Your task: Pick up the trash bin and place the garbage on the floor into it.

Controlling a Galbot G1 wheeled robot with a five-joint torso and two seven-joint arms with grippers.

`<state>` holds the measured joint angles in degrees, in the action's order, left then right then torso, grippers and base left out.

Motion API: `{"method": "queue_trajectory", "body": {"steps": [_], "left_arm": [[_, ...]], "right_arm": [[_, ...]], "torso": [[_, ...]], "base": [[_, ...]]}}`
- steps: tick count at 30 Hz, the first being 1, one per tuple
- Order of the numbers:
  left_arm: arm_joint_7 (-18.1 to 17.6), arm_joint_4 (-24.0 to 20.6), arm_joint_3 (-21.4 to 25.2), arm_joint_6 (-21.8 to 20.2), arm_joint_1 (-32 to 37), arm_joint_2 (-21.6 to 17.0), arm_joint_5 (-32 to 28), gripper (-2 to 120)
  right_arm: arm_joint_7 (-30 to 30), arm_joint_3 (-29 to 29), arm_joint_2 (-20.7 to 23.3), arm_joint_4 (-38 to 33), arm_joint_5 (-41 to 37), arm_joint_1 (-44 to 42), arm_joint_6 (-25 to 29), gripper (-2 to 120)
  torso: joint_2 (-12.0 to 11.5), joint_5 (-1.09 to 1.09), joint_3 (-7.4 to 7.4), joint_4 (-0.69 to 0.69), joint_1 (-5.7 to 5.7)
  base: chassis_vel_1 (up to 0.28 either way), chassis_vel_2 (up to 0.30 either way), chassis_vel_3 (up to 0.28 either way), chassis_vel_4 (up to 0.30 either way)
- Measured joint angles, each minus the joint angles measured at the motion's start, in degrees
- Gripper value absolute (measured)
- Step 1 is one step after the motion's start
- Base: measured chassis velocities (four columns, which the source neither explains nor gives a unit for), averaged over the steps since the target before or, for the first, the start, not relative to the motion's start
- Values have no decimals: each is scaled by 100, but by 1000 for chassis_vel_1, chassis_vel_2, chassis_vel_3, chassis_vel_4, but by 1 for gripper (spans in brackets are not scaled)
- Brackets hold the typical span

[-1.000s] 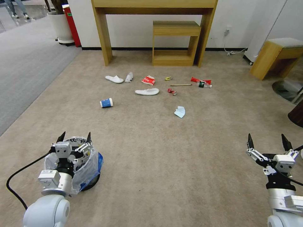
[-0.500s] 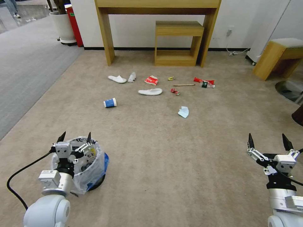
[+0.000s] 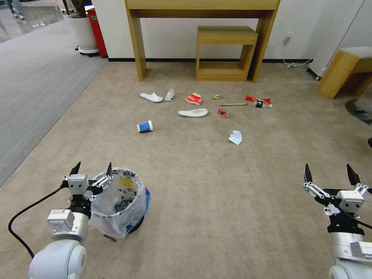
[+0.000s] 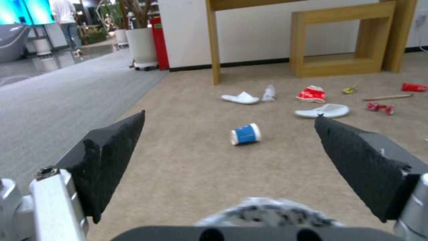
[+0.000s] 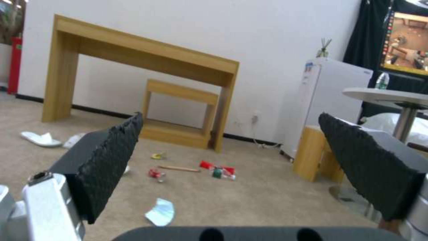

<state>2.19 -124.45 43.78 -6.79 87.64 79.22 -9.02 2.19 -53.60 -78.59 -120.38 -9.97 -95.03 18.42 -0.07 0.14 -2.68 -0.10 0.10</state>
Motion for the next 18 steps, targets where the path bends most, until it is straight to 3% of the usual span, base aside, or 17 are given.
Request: {"method": "queue_trajectory", "body": {"steps": [14, 15, 18], "left_arm": [[14, 57, -11, 13, 2, -15, 16, 100], [14, 65, -12, 14, -1, -20, 22, 100], [13, 110, -26, 16, -11, -32, 33, 100]], "right_arm": [[2, 20, -7, 21, 12, 21, 9, 100], [3, 28, -9, 34, 16, 27, 10, 100], [2, 50, -10, 73, 16, 57, 68, 100]], "torso": [[0, -5, -1, 0, 1], [0, 2, 0, 1, 1], [0, -6, 0, 0, 1]], "base": [[283, 283, -284, -288], [299, 304, -265, -279], [261, 222, -238, -227]]}}
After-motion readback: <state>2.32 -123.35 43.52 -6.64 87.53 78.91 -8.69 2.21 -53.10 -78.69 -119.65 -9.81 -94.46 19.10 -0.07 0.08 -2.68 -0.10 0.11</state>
